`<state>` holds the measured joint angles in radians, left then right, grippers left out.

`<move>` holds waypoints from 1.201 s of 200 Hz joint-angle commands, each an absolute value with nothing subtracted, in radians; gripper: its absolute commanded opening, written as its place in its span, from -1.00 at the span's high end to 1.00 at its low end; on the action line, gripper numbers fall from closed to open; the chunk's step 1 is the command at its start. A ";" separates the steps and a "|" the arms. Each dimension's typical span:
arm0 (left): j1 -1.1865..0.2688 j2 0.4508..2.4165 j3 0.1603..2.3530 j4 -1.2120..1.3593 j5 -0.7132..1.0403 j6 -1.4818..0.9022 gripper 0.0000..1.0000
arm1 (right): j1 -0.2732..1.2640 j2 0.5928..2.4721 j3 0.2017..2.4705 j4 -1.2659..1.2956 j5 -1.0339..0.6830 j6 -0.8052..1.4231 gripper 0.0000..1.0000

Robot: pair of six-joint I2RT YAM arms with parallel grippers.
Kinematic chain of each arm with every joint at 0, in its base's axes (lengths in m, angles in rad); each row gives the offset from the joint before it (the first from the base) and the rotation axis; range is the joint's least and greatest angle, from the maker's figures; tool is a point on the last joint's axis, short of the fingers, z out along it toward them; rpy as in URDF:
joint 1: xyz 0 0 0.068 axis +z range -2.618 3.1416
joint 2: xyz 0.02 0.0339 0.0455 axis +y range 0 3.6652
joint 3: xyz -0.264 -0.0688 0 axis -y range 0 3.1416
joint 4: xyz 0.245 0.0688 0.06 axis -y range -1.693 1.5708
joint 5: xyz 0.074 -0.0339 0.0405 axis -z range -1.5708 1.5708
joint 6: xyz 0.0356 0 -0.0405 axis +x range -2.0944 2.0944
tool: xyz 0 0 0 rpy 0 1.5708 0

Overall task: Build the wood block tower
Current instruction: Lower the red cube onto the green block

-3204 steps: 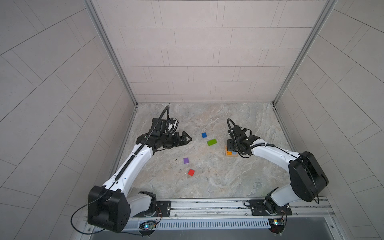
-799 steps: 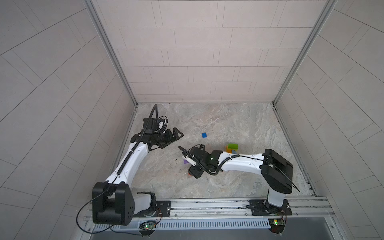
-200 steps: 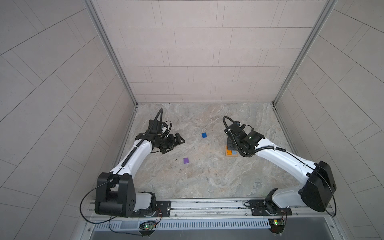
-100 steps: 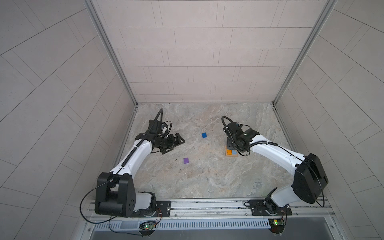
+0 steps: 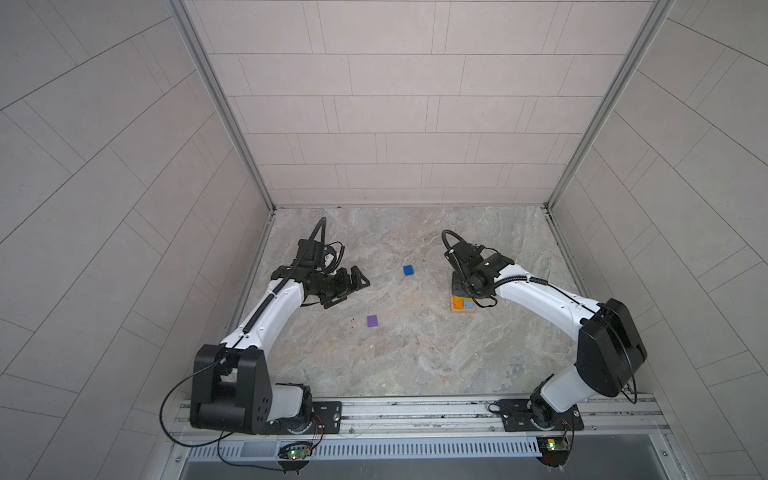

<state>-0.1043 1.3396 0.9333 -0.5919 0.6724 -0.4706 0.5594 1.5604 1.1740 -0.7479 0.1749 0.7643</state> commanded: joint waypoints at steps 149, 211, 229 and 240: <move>-0.108 1.345 0.960 -0.607 0.670 -0.454 -1.00 | 0.539 1.562 1.129 -0.723 0.183 0.770 0.59; -0.107 1.346 0.960 -0.607 0.673 -0.450 -1.00 | 0.537 1.563 1.122 -0.712 0.186 0.769 0.59; -0.108 1.346 0.960 -0.607 0.674 -0.451 -1.00 | 0.536 1.565 1.122 -0.712 0.186 0.767 0.58; -0.107 1.346 0.960 -0.607 0.674 -0.451 -1.00 | 0.537 1.567 1.122 -0.710 0.188 0.766 0.58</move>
<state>-0.1043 1.3411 0.9386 -0.5922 0.6724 -0.4706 0.5419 1.5604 1.1370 -0.7044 0.1650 0.7635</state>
